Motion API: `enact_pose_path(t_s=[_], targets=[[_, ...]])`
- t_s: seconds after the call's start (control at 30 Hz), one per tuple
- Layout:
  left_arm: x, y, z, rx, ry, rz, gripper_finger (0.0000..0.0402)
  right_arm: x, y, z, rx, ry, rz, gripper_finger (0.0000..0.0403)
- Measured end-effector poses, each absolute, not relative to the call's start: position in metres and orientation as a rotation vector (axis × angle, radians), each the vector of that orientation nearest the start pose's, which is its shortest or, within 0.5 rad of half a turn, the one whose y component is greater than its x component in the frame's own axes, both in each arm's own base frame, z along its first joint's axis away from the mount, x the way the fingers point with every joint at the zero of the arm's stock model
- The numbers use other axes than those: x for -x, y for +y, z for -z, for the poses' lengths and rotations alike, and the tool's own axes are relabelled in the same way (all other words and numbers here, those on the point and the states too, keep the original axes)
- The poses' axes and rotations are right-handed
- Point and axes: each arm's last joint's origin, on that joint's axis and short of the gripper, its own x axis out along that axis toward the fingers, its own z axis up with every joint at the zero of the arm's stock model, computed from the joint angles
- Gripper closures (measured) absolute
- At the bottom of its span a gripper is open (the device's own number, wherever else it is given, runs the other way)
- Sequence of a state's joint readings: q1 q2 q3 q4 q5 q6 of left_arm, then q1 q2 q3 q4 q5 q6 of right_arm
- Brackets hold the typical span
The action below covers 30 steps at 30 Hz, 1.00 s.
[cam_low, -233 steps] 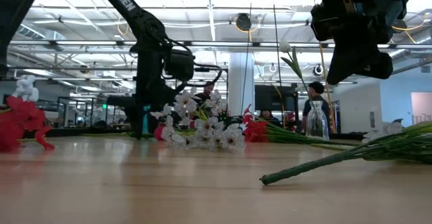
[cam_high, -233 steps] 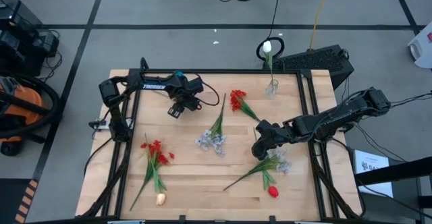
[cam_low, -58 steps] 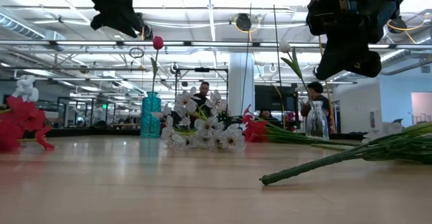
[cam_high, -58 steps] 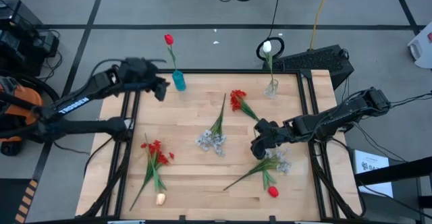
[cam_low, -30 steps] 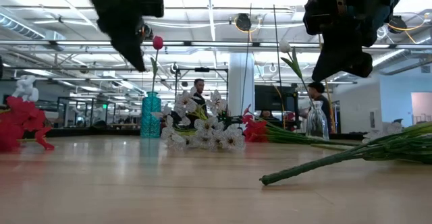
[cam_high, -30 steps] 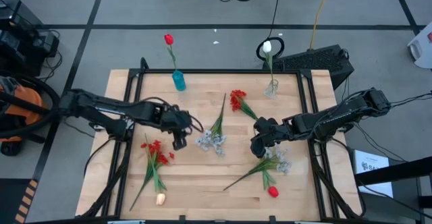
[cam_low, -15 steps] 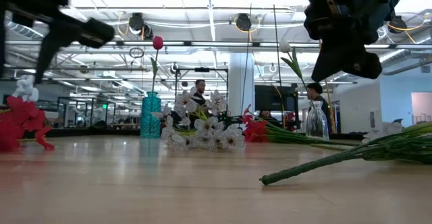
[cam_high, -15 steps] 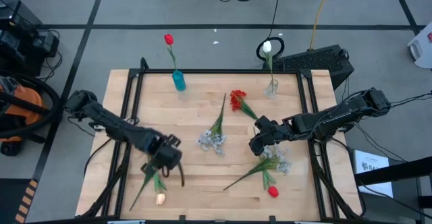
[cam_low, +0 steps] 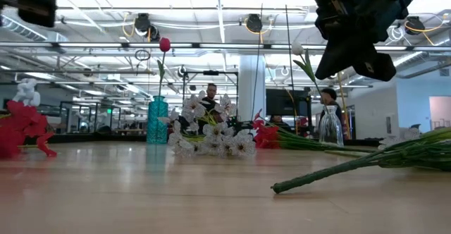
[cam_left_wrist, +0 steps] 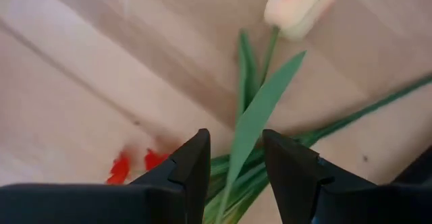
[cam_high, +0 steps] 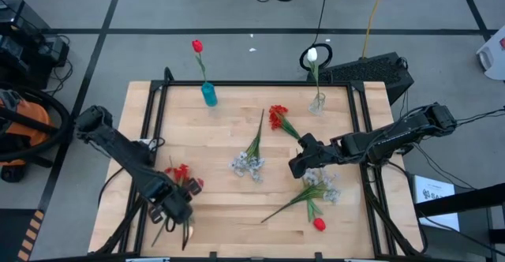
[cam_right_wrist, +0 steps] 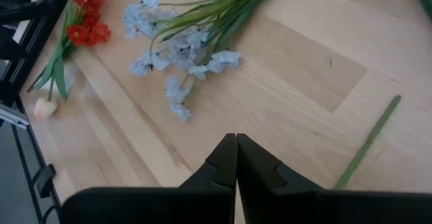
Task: Sort flowers into vase by color
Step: Put the yellow flower into the transparent vase
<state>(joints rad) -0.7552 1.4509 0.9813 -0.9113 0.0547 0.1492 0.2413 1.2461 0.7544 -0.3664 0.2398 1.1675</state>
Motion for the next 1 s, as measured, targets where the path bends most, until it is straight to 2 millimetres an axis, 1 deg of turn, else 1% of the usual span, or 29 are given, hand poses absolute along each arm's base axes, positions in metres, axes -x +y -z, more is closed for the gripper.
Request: enact_pose_path(t_s=[0.13, 0.23, 0.43, 0.7, 0.83, 1.0], targets=[[-0.176, -0.18, -0.198, -0.562, 1.261, 0.748, 0.0261, -0.237, 0.051, -0.218, -0.912, 0.717, 0.481, 0.0403], [-0.171, -0.177, -0.192, -0.606, 1.282, 0.711, 0.0261, -0.237, 0.051, -0.218, -0.918, 0.716, 0.484, 0.0403], [-0.167, -0.173, -0.182, -0.594, 1.32, 0.724, 0.0261, -0.237, 0.051, -0.218, -0.892, 0.725, 0.473, 0.0403], [-0.174, -0.18, -0.18, -0.584, 1.235, 0.758, 0.0261, -0.237, 0.051, -0.218, -0.807, 0.743, 0.437, 0.0403], [-0.179, -0.185, -0.169, -0.565, 1.263, 0.735, 0.0261, -0.237, 0.051, -0.218, -0.767, 0.75, 0.419, 0.0403], [-0.182, -0.19, -0.151, -0.559, 1.34, 0.76, 0.0261, -0.237, 0.051, -0.218, -0.726, 0.757, 0.401, 0.0403]])
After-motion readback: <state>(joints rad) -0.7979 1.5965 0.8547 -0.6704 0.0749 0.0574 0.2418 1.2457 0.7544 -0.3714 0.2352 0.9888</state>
